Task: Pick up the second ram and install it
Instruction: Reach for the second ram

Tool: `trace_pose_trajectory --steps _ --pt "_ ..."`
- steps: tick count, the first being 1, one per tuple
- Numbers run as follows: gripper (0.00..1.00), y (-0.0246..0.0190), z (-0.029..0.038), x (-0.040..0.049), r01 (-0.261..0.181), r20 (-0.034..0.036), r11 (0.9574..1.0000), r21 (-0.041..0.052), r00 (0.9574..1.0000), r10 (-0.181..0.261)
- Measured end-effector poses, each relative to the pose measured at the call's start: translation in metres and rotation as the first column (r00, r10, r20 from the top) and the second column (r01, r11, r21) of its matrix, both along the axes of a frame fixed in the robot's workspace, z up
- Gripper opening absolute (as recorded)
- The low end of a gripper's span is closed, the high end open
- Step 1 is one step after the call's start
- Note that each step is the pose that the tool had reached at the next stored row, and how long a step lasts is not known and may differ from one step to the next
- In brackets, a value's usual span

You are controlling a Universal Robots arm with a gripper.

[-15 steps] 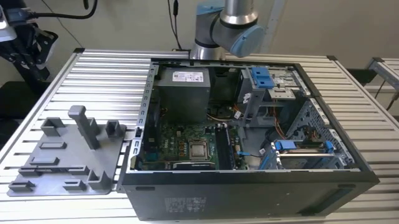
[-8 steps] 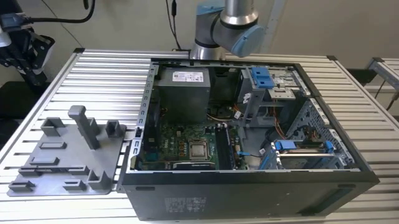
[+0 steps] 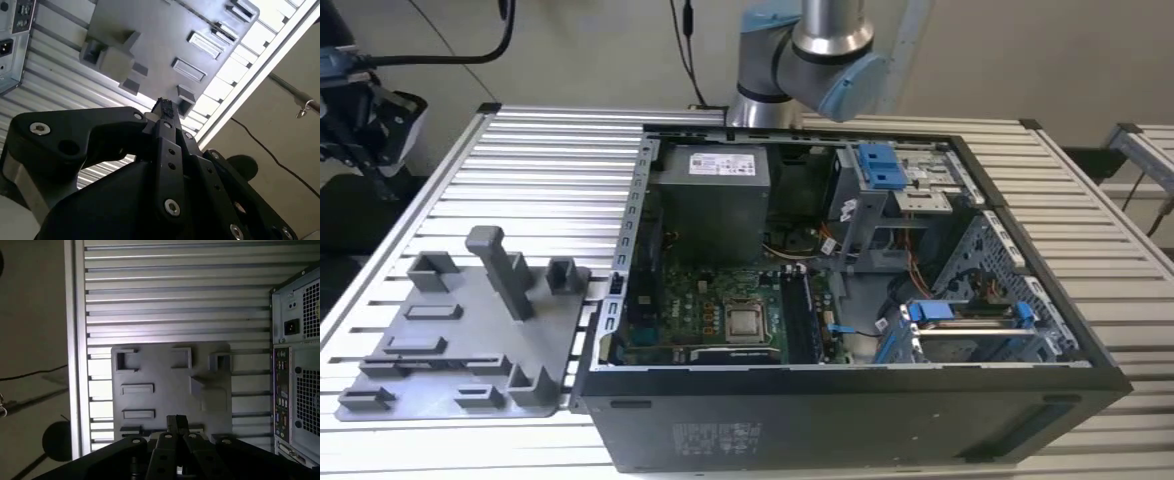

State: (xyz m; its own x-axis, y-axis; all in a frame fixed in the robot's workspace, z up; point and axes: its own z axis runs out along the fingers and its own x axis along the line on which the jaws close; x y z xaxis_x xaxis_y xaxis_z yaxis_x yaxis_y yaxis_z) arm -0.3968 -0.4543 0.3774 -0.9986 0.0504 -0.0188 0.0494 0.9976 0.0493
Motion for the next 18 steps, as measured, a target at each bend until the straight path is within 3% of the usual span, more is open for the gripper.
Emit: trace_pose_trajectory --steps 5,8,12,16,18 --pt "0.11 -0.0143 -0.0022 0.0000 0.000 -0.0015 1.0000 0.0000 1.0000 0.000" --pt "0.11 -0.0212 -0.0033 0.0000 0.000 -0.0087 1.0000 0.0000 1.0000 0.000" --pt "0.11 -0.0282 -0.0054 -0.0003 -0.002 -0.0181 1.0000 0.0000 0.9998 0.002" --pt "0.11 -0.0325 -0.0064 -0.0018 -0.005 -0.0184 1.0000 0.0001 0.9998 0.005" --pt "0.11 -0.0366 -0.0067 -0.0018 -0.008 -0.0185 1.0000 0.0001 0.9998 0.008"
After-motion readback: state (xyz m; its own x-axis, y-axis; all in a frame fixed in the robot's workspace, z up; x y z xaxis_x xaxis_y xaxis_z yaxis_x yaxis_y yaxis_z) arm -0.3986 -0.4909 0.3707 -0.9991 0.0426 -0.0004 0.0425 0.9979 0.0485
